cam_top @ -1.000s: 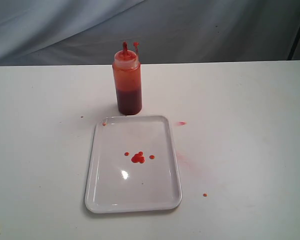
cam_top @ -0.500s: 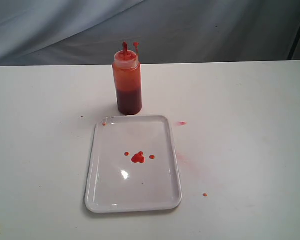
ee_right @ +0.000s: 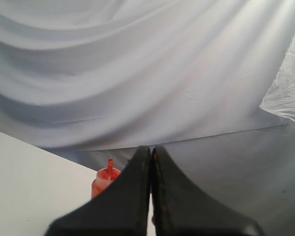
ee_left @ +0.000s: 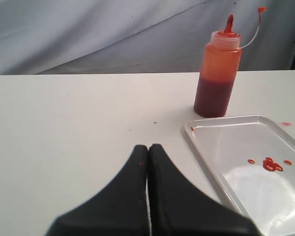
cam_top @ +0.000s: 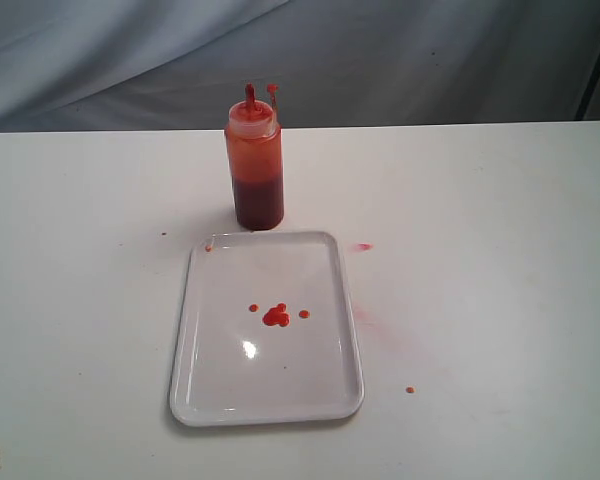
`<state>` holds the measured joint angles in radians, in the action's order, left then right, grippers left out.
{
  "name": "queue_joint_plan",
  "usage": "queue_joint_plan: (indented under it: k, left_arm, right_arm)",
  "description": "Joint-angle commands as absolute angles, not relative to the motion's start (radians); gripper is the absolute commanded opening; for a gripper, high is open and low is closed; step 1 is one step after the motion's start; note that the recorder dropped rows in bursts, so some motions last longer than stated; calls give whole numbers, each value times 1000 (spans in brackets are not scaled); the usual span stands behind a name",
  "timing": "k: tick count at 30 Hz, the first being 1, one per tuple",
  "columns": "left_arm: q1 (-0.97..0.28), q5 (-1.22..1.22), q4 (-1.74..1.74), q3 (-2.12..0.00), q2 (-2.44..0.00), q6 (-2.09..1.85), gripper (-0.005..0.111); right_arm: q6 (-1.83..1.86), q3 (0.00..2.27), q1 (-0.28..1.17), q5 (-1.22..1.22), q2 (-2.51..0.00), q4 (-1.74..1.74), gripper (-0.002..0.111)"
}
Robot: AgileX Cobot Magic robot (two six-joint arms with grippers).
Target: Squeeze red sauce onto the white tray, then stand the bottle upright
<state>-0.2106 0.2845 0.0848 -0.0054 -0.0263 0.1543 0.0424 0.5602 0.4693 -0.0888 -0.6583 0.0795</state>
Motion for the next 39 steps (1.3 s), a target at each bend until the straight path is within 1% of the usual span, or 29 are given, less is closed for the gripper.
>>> queue_joint_plan:
  k: [1, 4, 13, 19, 39]
  left_arm:
    - [-208, 292, 93, 0, -27, 151, 0]
    - [-189, 292, 110, 0, -25, 152, 0]
    - [16, 292, 110, 0, -23, 181, 0]
    - [93, 292, 115, 0, -14, 179, 0]
    - [94, 288, 115, 0, 0, 179, 0]
  right_arm:
    - [41, 556, 464, -100, -657, 74, 0]
    - [41, 556, 464, -100, -657, 74, 0]
    - [41, 556, 464, -100, -657, 74, 0]
    - [41, 556, 464, -100, -657, 74, 0]
    - [41, 556, 464, -100, -657, 74, 0]
